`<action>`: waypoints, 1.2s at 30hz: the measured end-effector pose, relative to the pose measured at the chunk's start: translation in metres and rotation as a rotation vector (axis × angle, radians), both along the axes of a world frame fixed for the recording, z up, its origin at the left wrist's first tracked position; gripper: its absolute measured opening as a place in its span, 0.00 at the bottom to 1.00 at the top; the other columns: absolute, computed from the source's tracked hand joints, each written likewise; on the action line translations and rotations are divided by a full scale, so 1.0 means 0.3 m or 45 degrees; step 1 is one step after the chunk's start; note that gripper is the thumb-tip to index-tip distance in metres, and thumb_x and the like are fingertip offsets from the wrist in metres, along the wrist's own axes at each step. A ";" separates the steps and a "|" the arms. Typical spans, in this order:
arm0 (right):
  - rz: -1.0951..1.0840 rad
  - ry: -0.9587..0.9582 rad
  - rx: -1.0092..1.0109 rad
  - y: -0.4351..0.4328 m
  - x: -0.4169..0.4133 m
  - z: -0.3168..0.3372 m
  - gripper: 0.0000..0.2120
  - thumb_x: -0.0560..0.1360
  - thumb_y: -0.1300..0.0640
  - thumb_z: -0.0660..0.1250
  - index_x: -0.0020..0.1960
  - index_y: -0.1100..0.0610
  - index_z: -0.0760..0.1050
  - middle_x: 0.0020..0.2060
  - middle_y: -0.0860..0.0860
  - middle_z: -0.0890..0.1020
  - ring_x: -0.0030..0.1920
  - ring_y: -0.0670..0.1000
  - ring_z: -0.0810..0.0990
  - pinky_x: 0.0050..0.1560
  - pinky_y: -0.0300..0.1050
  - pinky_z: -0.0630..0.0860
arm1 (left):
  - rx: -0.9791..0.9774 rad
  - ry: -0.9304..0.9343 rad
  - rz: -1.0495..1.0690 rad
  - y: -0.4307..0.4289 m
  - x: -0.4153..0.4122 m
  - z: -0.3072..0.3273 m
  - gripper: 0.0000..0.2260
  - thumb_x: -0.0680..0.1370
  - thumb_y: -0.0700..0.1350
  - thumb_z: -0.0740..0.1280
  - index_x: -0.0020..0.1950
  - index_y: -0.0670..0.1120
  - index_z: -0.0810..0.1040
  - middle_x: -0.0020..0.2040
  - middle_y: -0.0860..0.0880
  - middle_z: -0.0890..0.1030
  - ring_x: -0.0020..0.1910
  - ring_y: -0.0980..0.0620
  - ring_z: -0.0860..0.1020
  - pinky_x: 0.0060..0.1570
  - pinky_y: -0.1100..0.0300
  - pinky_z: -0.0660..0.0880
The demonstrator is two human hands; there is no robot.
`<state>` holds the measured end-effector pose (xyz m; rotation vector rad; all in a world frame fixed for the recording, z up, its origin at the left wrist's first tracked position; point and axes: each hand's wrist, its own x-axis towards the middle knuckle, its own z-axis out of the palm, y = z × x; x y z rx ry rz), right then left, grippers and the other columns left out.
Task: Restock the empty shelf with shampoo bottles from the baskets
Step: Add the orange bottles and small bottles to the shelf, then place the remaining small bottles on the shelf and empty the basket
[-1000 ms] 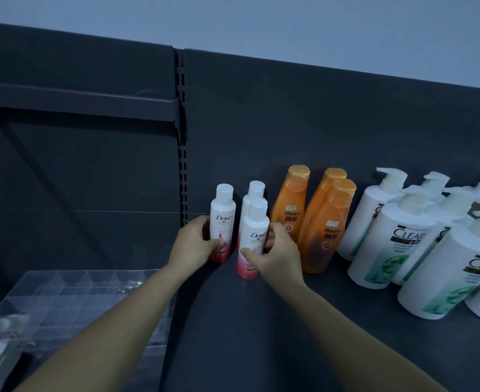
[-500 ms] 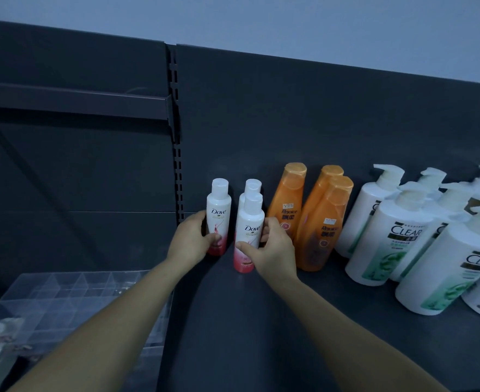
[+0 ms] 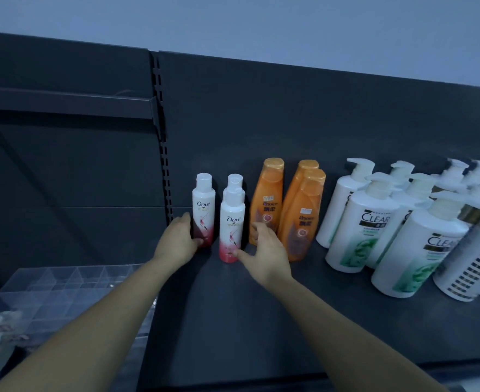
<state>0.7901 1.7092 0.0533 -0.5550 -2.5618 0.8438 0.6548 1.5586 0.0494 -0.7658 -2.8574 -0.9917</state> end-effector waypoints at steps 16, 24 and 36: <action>0.249 -0.418 0.501 0.061 0.481 0.028 0.28 0.77 0.50 0.66 0.74 0.56 0.64 0.69 0.54 0.70 0.70 0.56 0.66 0.66 0.51 0.70 | -0.589 0.326 -0.054 -0.075 0.558 0.056 0.16 0.75 0.52 0.69 0.56 0.43 0.72 0.58 0.46 0.74 0.62 0.45 0.71 0.58 0.52 0.72; 0.093 -0.452 0.518 0.067 0.737 0.035 0.27 0.77 0.54 0.64 0.75 0.57 0.63 0.69 0.55 0.69 0.69 0.57 0.66 0.66 0.51 0.70 | -0.541 0.395 -0.270 -0.016 0.775 0.078 0.19 0.76 0.50 0.69 0.62 0.42 0.71 0.64 0.45 0.73 0.66 0.45 0.68 0.63 0.52 0.69; -0.367 -0.643 0.454 -0.018 1.257 -0.030 0.18 0.75 0.56 0.64 0.64 0.59 0.70 0.61 0.55 0.73 0.64 0.58 0.71 0.61 0.48 0.68 | -0.531 0.530 -0.752 0.069 1.124 0.018 0.22 0.76 0.51 0.67 0.66 0.44 0.69 0.67 0.46 0.71 0.68 0.45 0.67 0.64 0.53 0.67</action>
